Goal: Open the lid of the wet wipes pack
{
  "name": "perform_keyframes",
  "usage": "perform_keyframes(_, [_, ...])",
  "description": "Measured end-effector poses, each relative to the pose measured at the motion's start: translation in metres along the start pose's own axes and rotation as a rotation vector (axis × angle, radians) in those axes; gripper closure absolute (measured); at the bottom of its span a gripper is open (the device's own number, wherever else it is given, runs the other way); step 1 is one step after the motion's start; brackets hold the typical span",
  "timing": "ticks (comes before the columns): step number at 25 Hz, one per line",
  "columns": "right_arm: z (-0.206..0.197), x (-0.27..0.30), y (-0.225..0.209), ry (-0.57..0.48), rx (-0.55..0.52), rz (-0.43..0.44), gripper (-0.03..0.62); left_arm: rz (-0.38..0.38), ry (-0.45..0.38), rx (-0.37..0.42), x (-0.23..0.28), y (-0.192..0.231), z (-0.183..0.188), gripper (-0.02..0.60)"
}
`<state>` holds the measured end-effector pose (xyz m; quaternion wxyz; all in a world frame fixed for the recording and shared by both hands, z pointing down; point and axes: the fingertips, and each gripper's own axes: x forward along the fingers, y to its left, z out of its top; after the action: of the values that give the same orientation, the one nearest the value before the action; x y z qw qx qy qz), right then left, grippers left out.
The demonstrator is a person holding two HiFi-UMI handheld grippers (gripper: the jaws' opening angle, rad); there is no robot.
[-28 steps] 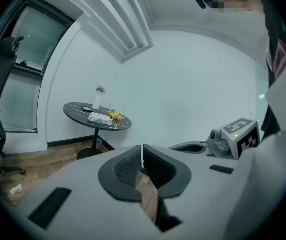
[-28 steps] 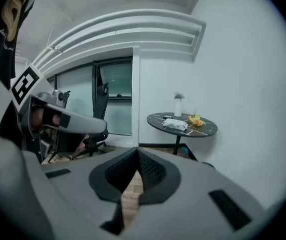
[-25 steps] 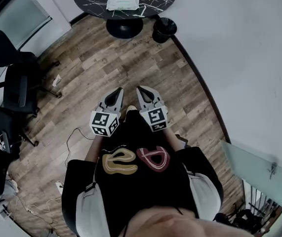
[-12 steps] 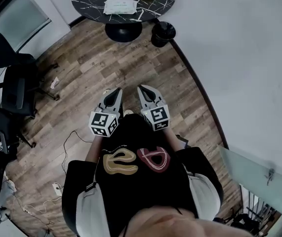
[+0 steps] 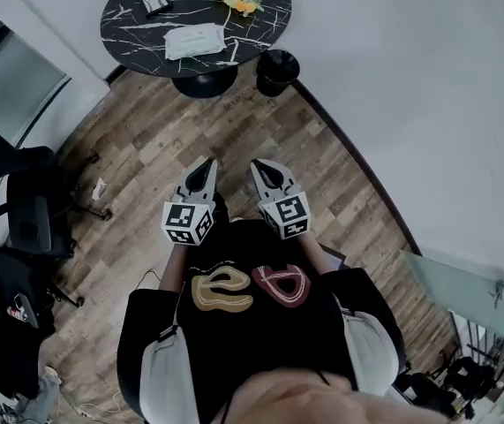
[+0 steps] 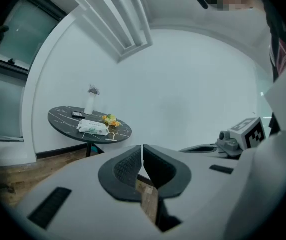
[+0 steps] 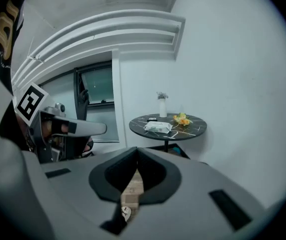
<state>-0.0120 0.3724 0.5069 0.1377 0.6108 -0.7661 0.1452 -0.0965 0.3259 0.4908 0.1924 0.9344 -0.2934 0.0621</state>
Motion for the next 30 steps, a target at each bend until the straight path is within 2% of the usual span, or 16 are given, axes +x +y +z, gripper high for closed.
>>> perform_keyframes(7, [0.027, 0.061, -0.027, 0.012, 0.016, -0.059, 0.583, -0.037, 0.033, 0.011, 0.044, 0.055, 0.023, 0.557])
perform_keyframes(18, [0.060, 0.145, -0.019, 0.004, -0.007, -0.063, 0.583, -0.076, 0.036, 0.063, 0.085, 0.131, 0.064, 0.557])
perform_keyframes(24, [0.077, 0.175, -0.019, -0.015, 0.003, -0.076, 0.583, -0.095, 0.054, 0.083, 0.099, 0.158, 0.080, 0.557])
perform_keyframes(30, [0.079, 0.190, -0.022, 0.006, 0.019, -0.081, 0.583, -0.090, 0.068, 0.065, 0.107, 0.174, 0.082, 0.557])
